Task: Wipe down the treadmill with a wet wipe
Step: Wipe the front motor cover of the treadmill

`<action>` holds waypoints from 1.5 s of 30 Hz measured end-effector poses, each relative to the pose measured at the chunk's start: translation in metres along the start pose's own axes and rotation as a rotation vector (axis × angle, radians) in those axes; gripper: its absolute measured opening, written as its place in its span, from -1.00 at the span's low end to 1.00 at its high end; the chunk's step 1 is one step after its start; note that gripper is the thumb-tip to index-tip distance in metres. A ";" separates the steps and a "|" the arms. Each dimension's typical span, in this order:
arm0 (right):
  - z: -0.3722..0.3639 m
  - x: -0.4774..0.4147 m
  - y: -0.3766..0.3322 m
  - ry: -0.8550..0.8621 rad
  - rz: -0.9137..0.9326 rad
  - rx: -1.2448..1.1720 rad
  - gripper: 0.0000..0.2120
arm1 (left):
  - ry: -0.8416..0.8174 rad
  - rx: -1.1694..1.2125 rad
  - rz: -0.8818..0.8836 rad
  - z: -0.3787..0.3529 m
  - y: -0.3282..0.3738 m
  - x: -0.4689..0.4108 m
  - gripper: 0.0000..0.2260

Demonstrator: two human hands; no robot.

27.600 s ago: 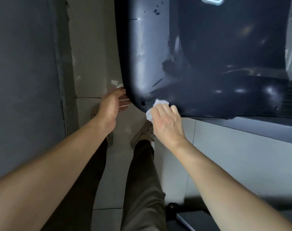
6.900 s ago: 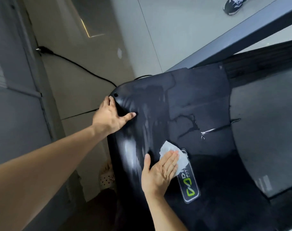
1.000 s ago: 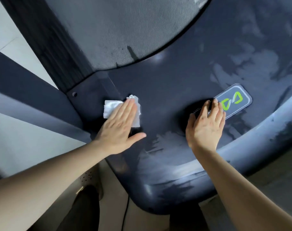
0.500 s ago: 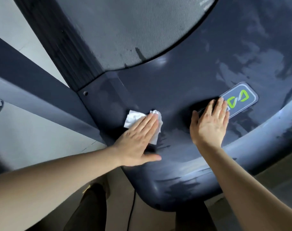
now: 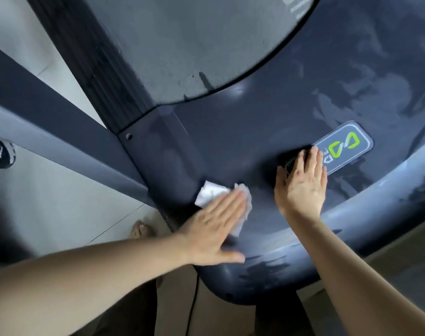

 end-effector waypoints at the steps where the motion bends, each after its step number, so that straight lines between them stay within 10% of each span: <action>1: 0.000 0.000 0.001 0.019 0.011 -0.021 -0.36 | -0.024 -0.059 -0.094 -0.005 0.001 0.011 0.02; 4: 0.001 0.002 0.005 0.046 0.038 -0.035 -0.35 | 0.050 -0.024 -0.082 0.003 -0.052 0.002 -0.04; 12: 0.002 0.086 0.014 0.288 -0.114 -0.165 -0.56 | 0.088 0.167 0.692 0.045 -0.202 -0.056 -0.06; 22: -0.017 0.193 0.031 0.208 -0.460 -0.733 -0.50 | 0.146 -0.186 -0.241 -0.036 0.038 0.001 -0.03; 26: -0.016 0.198 0.043 0.148 -0.391 -0.639 -0.49 | 0.131 -0.424 -0.607 -0.022 0.004 -0.001 -0.09; 36: -0.024 0.179 -0.013 0.229 -0.483 -0.213 -0.62 | 0.390 0.300 0.645 -0.005 -0.153 0.002 0.06; 45: -0.056 0.174 -0.060 0.151 -0.174 -0.016 -0.40 | 0.368 -0.109 -0.158 -0.057 -0.077 0.057 -0.19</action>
Point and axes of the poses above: each hand's wrist, its own x-axis away from the middle knuckle, its own z-axis out of the back of the hand, y = z × x, the point moved 3 cm from there along -x, towards the middle knuckle, and after that the axes turned 2 degrees about -z, right-handed, at the moved point
